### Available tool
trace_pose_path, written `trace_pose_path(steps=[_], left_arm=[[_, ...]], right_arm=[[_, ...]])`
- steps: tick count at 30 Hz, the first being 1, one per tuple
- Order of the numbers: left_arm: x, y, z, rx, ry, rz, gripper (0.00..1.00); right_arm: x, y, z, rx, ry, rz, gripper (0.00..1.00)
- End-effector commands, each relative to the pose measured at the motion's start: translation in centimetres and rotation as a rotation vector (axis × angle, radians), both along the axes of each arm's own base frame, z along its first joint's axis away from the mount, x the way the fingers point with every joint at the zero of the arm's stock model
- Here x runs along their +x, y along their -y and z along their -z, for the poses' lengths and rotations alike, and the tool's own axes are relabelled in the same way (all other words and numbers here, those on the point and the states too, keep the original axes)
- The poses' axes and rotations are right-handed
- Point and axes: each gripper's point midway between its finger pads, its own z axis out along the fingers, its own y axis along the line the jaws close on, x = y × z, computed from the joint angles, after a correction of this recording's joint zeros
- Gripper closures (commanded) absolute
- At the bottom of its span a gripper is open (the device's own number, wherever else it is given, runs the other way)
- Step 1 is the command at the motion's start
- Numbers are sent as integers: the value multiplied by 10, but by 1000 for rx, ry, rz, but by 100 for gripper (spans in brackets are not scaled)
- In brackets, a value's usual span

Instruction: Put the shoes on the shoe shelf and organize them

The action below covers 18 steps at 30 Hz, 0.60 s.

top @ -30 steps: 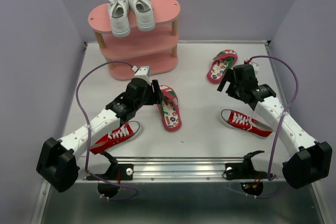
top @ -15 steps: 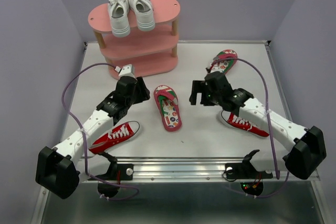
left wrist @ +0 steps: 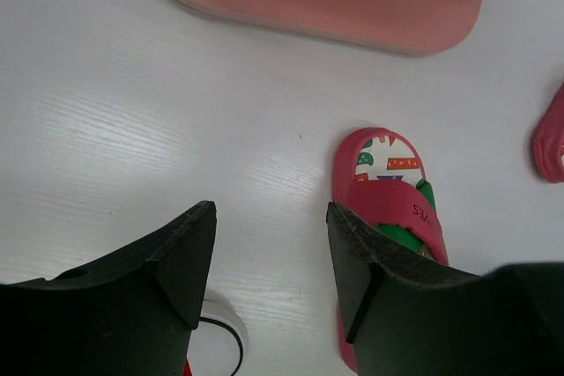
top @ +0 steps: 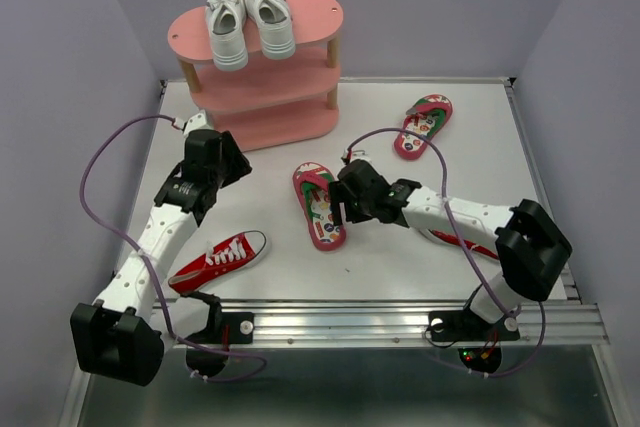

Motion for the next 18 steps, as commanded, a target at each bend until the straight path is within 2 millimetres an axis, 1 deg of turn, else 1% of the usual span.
trace_pose_path(steps=[1, 2, 3, 4, 5, 6, 7, 8, 9, 10, 11, 13, 14, 16, 17, 18], left_arm=[[0, -12, -32, 17, 60, -7, 36], [-1, -13, -32, 15, 62, -9, 37], [-1, -16, -33, 17, 64, -11, 37], [-1, -17, -34, 14, 65, -12, 37], [-1, -19, -34, 14, 66, -15, 37], [-2, -20, -34, 14, 67, -17, 37], [-3, -20, -34, 13, 67, -14, 37], [-3, -22, -35, 14, 69, -17, 37], [-4, -22, -34, 12, 67, -17, 37], [-4, -22, -35, 12, 69, -15, 37], [-4, -23, -35, 11, 71, -14, 37], [-5, -23, -35, 10, 72, -12, 37], [-5, -23, -35, 9, 70, -8, 37], [-5, -24, -37, 10, 74, -10, 37], [-5, -24, -37, 11, 76, -11, 37], [-5, -25, -39, 14, 79, -10, 37]], right_arm=[[34, -30, -24, 86, 112, 27, 20], [37, -32, -14, 69, 104, 29, 23], [42, -35, -14, 76, 113, 42, 25], [45, -37, -3, 59, 103, 45, 28], [48, -37, -1, 54, 106, 60, 30], [51, -41, -1, 65, 114, 65, 35], [54, -42, 0, 65, 119, 69, 35], [55, -43, 1, 68, 121, 73, 40], [58, -46, 3, 76, 126, 80, 42], [59, -47, 3, 80, 130, 84, 45], [61, -47, 3, 84, 134, 89, 51], [64, -46, 5, 73, 140, 107, 55], [66, -46, 4, 71, 147, 113, 66], [67, -46, -1, 77, 159, 119, 76], [68, -45, -4, 81, 165, 123, 87], [69, -44, -12, 86, 181, 129, 92]])
